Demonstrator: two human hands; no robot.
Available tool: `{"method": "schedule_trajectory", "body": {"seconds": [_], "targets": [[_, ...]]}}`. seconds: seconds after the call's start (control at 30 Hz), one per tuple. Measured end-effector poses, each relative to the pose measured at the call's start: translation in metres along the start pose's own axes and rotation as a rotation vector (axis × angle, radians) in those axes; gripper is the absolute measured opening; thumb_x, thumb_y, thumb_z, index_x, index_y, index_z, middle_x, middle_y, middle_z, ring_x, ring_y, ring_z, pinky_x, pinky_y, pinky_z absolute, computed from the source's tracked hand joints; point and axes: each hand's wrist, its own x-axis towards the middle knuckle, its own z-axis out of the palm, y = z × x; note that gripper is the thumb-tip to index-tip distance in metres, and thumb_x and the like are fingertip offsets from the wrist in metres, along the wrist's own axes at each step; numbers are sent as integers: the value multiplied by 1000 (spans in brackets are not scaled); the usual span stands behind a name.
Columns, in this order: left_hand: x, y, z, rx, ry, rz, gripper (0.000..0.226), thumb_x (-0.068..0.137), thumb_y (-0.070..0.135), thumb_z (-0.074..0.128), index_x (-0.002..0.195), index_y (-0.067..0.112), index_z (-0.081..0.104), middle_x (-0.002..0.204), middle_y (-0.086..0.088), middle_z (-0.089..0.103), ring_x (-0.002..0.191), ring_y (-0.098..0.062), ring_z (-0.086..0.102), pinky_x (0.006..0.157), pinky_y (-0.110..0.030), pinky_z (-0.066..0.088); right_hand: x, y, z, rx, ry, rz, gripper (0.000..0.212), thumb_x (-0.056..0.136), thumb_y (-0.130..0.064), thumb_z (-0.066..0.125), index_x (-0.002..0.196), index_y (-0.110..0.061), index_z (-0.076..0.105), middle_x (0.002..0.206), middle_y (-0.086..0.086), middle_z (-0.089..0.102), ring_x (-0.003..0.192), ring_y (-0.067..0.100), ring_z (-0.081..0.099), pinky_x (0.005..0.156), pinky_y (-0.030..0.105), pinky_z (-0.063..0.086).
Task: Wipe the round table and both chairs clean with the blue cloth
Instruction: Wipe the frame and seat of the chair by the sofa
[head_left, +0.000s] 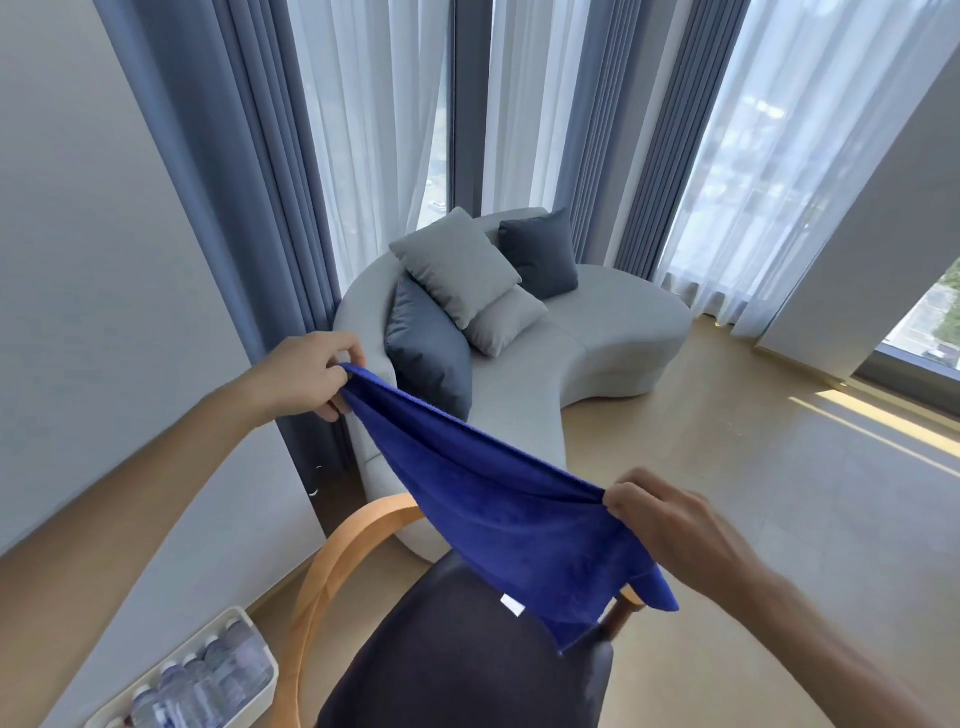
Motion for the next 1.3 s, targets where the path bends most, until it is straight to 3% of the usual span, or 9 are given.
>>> {"method": "schedule_trajectory", "body": {"seconds": [0.07, 0.13, 0.27, 0.37, 0.57, 0.67, 0.93, 1.13, 1.3], "targets": [[5, -4, 9, -167, 21, -66, 32, 92, -5, 35, 84, 13, 60, 81, -14, 66, 69, -25, 67, 65, -37, 60, 3, 4, -13, 2, -23, -45, 29, 84, -43, 38, 93, -27, 60, 85, -8, 62, 80, 19, 58, 70, 34, 46], [10, -4, 17, -313, 44, -129, 31, 90, -4, 34, 77, 10, 59, 76, -15, 58, 67, -25, 57, 59, -32, 54, 9, 11, -22, -159, 23, -213, 14, 89, -21, 44, 95, -25, 56, 91, -4, 56, 74, 20, 54, 61, 29, 47], [15, -6, 19, -315, 6, -104, 31, 91, 2, 37, 72, 11, 60, 69, -9, 54, 65, -20, 49, 54, -26, 43, 19, 24, -41, -204, 23, -324, 26, 84, 1, 60, 90, -22, 52, 84, -6, 52, 65, 15, 48, 50, 24, 46], [13, -10, 16, -173, -115, -22, 24, 92, 5, 45, 79, 12, 63, 78, -9, 61, 68, -17, 52, 61, -26, 47, 27, 38, -50, -247, -3, -405, 19, 87, -4, 63, 97, -19, 58, 90, -5, 57, 66, 9, 48, 53, 22, 52], [11, -11, 10, -67, -292, -12, 29, 89, -5, 44, 87, 19, 60, 88, -2, 65, 79, -16, 62, 67, -24, 54, 41, 51, -55, -294, -189, -407, 30, 102, -21, 37, 128, -27, 51, 120, -6, 49, 95, 11, 51, 81, 19, 48], [15, -10, 4, -79, -251, -31, 29, 89, -8, 42, 84, 15, 60, 76, 0, 60, 72, -15, 61, 64, -26, 55, 44, 52, -59, -268, -206, -358, 29, 102, -17, 36, 121, -28, 55, 111, -10, 47, 89, 8, 48, 71, 8, 40], [21, -11, -17, -127, -250, -101, 13, 87, -6, 54, 84, 4, 60, 73, -10, 63, 55, -14, 62, 51, -22, 53, 48, 46, -63, -52, -64, -351, 26, 94, 4, 45, 98, -14, 64, 94, -10, 54, 78, 4, 54, 65, 9, 42], [23, -12, -27, -200, -244, -151, 17, 86, -12, 51, 82, 2, 60, 67, -9, 63, 52, -12, 59, 50, -20, 51, 48, 44, -64, -88, -93, -341, 22, 102, -16, 36, 104, -25, 56, 89, -24, 50, 80, -7, 51, 65, 7, 41], [25, -12, -36, -223, -289, -183, 15, 86, -11, 54, 83, 1, 63, 70, -9, 66, 60, -14, 62, 54, -21, 54, 50, 42, -67, -47, -120, -329, 22, 100, -16, 40, 102, -20, 62, 93, -12, 60, 83, 6, 57, 71, 18, 50]]}}
